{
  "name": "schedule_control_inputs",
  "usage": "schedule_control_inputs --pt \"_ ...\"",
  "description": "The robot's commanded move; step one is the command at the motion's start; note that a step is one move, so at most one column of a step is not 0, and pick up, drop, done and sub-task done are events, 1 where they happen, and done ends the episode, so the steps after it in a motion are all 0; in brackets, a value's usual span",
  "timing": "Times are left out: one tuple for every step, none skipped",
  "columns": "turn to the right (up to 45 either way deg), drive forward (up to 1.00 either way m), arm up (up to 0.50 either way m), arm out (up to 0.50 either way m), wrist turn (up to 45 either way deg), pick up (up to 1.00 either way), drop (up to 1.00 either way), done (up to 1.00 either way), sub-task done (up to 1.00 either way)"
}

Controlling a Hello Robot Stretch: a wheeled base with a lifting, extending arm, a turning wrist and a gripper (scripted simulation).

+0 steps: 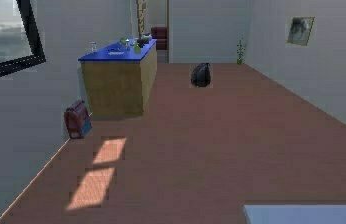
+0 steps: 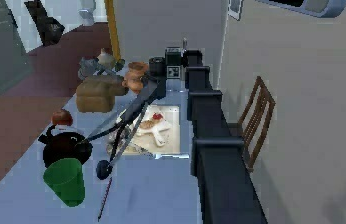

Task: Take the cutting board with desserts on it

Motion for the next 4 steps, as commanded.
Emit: schedule_control_inputs --pt "0.0 0.00 0.00 0.00 45.0 0.00 0.00 0.00 0.00" --pt "0.0 0.00 0.00 0.00 45.0 0.00 0.00 0.00 0.00" --pt "0.0 0.00 0.00 0.00 39.0 0.00 0.00 0.00 0.00" --pt "0.0 0.00 -0.30 0.00 0.0 0.00 0.00 0.00 0.00"
